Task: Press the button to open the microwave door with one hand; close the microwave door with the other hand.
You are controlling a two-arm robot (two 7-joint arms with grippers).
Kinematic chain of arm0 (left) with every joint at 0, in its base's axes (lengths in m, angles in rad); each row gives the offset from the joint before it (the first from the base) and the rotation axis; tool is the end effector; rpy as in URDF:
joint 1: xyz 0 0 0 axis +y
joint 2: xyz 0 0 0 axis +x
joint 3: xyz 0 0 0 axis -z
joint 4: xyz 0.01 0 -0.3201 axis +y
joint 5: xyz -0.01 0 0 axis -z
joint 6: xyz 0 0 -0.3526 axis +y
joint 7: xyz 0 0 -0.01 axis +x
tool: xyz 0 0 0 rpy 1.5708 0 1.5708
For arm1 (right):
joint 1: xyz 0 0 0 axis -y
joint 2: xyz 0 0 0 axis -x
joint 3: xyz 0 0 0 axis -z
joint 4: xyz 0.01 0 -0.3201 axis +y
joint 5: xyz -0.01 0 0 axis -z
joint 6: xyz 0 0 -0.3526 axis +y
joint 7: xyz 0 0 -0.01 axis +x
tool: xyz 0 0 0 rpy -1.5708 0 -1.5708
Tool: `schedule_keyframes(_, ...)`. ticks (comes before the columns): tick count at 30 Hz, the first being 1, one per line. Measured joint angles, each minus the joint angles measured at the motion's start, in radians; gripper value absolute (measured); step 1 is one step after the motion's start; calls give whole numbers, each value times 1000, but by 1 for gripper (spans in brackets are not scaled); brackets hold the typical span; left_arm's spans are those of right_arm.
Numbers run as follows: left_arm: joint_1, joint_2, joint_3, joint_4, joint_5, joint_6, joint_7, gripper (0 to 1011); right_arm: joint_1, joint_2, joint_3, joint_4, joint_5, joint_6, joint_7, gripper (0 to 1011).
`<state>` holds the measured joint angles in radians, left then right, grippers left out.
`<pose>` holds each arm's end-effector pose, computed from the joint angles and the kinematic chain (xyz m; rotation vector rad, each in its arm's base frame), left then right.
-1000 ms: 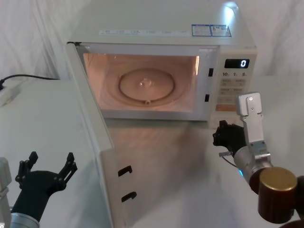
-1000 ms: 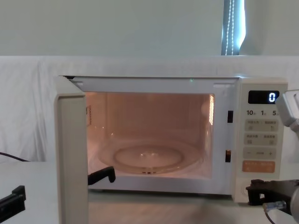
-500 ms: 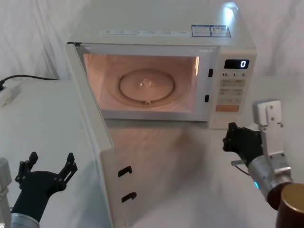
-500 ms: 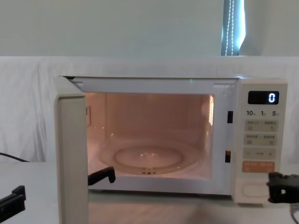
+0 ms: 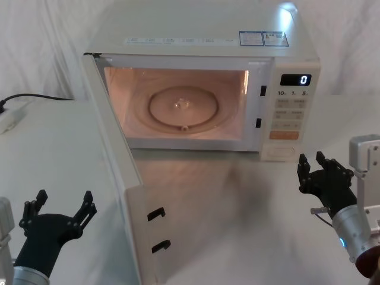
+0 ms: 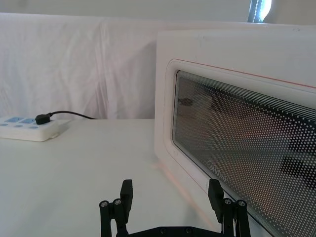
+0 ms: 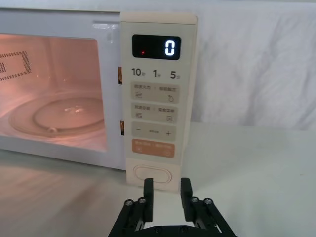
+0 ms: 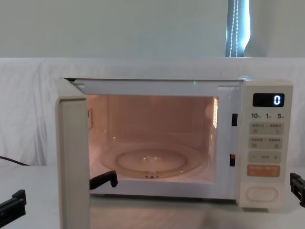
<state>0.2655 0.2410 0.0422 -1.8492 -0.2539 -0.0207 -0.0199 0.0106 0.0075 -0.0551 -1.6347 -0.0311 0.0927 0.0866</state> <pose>0.2888 0.0401 -0.3136 -0.0380 0.0142 1.4459 0.3752 0.0182 -0.3040 -0.0447 -0.0151 -1.4316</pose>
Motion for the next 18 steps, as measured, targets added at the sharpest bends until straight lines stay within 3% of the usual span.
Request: schedule_keyframes(18,0,0,0,0,0,0,0,1001,-24,32,26,26,43,-87,-15,893)
